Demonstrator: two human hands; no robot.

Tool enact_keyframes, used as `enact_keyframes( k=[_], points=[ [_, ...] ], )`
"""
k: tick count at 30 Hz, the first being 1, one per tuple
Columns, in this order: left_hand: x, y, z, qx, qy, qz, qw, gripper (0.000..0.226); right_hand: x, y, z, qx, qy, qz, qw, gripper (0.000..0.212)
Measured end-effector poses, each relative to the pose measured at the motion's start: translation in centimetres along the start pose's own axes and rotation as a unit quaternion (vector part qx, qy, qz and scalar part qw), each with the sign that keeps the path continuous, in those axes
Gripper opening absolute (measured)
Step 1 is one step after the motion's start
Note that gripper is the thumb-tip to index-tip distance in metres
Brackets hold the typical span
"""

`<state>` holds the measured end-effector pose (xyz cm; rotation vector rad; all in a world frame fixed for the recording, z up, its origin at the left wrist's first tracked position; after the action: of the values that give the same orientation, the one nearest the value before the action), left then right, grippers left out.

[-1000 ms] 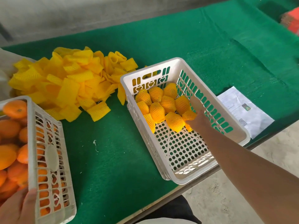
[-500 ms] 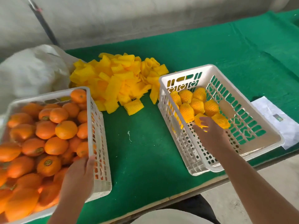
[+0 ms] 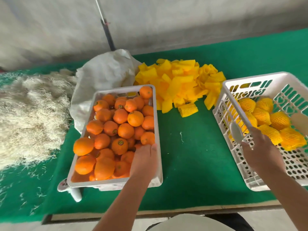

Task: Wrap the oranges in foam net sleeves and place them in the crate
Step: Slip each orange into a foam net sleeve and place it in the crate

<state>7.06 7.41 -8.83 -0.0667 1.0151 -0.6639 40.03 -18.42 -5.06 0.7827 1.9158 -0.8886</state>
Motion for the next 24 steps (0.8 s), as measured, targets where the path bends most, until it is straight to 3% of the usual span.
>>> enact_keyframes(
  k=[5,9,13,24],
  points=[
    [-2.8,0.5,0.3,0.030,-0.001,0.058,0.998,0.021,0.0,-0.4,-0.5,-0.013,-0.020,0.011,1.000,0.065],
    [-6.7,1.9,1.1,0.061,0.071,0.108,0.990,0.049,-0.1,-0.5,-0.9,-0.014,-0.032,0.022,0.999,0.070],
    [-8.6,4.6,0.8,0.024,0.105,0.095,0.990,0.071,0.0,-0.6,-1.0,-0.023,-0.039,0.030,0.999,0.073],
    [-9.1,9.2,0.7,-0.027,0.120,0.152,0.981,0.090,0.2,-0.5,-0.9,-0.025,-0.041,0.025,0.999,0.083]
  ],
)
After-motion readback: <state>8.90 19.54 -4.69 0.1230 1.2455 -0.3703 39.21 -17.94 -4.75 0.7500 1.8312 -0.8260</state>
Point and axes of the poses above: each hand's wrist, its own y-axis towards the middle knuckle, its own x-axis out of the palm, z = x × y, the point moved 9 cm from there along y, towards the middle knuckle, and after that the axes turned 11 degrees about -z, right-handed, at the moved point
